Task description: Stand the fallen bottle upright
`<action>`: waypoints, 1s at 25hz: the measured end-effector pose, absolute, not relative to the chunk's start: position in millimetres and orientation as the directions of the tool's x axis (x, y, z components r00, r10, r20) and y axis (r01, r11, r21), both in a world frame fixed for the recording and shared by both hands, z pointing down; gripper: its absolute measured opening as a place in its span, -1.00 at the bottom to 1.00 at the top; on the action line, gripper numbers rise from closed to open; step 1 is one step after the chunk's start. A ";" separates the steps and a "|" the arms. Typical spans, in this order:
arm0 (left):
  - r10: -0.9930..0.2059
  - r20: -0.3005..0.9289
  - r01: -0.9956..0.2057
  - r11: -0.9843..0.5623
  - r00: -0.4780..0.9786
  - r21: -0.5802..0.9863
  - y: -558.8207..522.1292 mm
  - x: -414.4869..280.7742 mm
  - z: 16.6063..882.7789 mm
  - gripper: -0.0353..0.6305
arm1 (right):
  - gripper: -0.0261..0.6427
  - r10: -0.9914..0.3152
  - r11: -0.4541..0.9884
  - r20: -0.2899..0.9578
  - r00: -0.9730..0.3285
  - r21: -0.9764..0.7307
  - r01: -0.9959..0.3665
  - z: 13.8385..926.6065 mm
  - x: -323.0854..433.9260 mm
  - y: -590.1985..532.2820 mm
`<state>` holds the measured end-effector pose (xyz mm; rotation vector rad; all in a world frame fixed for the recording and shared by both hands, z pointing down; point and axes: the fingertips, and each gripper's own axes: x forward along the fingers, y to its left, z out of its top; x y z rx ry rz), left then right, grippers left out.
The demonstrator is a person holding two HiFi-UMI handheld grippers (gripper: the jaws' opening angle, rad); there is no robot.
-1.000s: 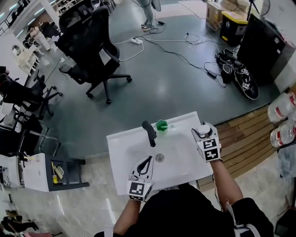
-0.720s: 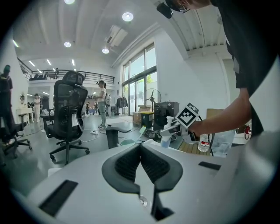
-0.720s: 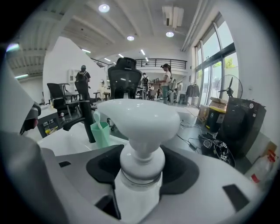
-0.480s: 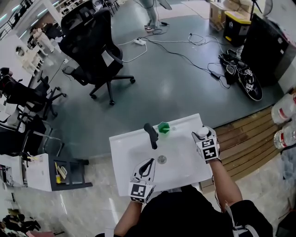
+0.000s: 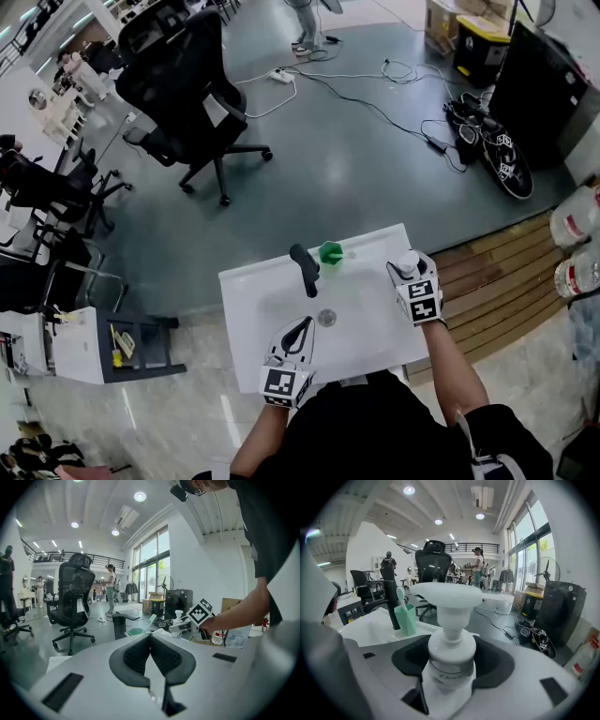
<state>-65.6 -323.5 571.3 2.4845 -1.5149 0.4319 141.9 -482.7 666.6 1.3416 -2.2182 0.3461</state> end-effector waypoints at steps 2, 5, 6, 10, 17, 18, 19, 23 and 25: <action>-0.832 0.346 -0.890 -0.456 0.433 0.016 -323.9 -66.4 570.7 -0.84 | -0.04 -0.757 0.480 0.534 -0.378 0.060 -0.875 666.3 140.7 -480.6; -0.833 0.341 -0.890 -0.456 0.435 0.022 -325.3 -68.8 570.0 -0.84 | 0.08 -0.775 0.480 0.498 -0.388 0.065 -0.875 659.1 142.6 -474.1; -0.833 0.339 -0.890 -0.456 0.437 0.027 -326.4 -69.6 569.8 -0.84 | 0.12 -0.781 0.476 0.488 -0.389 0.062 -0.877 655.7 144.5 -472.2; -0.831 0.337 -0.889 -0.456 0.442 0.041 -330.5 -71.6 569.6 -0.84 | 0.17 -0.783 0.480 0.470 -0.407 0.041 -0.876 637.7 149.6 -458.3; -0.826 0.303 -0.877 -0.474 0.476 0.086 -335.1 -65.2 564.0 -0.84 | 0.17 -0.766 0.517 0.424 -0.483 -0.041 -0.855 597.2 156.8 -416.8; -0.826 0.299 -0.875 -0.476 0.478 0.085 -335.3 -64.7 562.4 -0.84 | 0.12 -0.770 0.512 0.419 -0.481 -0.044 -0.858 590.5 158.4 -411.1; -0.826 0.294 -0.874 -0.480 0.481 0.083 -335.4 -64.0 560.3 -0.84 | 0.04 -0.779 0.502 0.412 -0.473 -0.043 -0.864 583.4 160.3 -405.8; -0.823 0.263 -0.861 -0.504 0.503 0.070 -336.1 -58.4 547.0 -0.84 | -0.40 -0.832 0.446 0.362 -0.420 -0.014 -0.895 554.4 167.6 -387.4; -0.824 0.251 -0.858 -0.510 0.508 0.063 -335.3 -58.9 541.6 -0.84 | -0.72 -0.857 0.420 0.336 -0.391 0.015 -0.907 543.1 167.6 -380.2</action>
